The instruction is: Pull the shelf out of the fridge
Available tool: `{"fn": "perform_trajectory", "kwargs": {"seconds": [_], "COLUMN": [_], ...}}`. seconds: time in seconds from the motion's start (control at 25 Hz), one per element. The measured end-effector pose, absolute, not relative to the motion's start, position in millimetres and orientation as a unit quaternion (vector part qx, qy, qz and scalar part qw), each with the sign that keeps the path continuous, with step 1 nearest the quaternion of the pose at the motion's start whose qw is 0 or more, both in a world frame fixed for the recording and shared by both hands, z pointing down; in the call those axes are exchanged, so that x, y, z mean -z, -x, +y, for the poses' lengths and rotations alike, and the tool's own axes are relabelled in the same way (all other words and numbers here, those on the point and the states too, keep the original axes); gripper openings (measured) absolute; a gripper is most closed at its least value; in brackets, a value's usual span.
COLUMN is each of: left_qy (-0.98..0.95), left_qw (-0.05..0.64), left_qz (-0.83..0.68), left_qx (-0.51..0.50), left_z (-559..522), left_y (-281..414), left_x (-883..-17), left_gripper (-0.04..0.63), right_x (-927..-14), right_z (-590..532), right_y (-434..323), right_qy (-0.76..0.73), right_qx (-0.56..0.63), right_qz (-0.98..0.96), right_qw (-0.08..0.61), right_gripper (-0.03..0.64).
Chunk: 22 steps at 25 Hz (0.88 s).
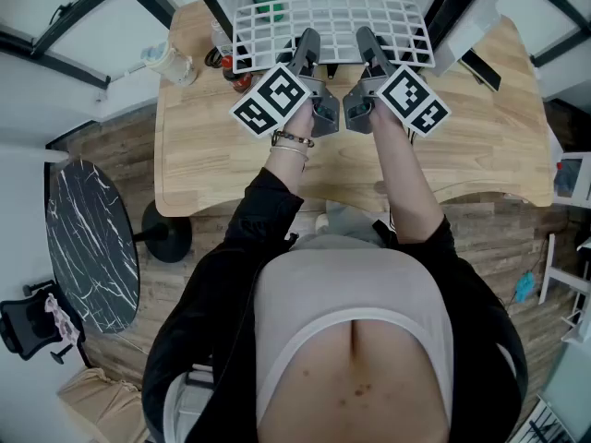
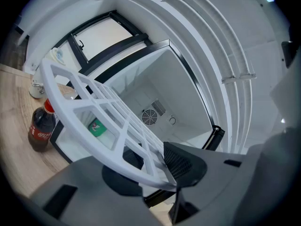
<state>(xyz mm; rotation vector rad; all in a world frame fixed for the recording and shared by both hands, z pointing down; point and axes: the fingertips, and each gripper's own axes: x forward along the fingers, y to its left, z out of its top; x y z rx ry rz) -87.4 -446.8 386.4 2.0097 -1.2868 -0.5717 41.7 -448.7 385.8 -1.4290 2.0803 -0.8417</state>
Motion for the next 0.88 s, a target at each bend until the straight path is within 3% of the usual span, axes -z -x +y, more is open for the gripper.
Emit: {"fn": "perform_trajectory", "kwargs": {"seconds": [0.88], "left_qy": [-0.768], "left_qw": [0.343], "left_qz": [-0.496], "left_qx": [0.216], "left_z": [-424], "left_y": [88], "left_x": [-392], "left_gripper": [0.140], "right_x": [-391], "right_z": [-427], "right_y": [-42], "right_qy": [0.521], "right_qx": [0.314], "right_qz": [0.758], "right_qw": [0.236], "right_gripper": [0.143]}}
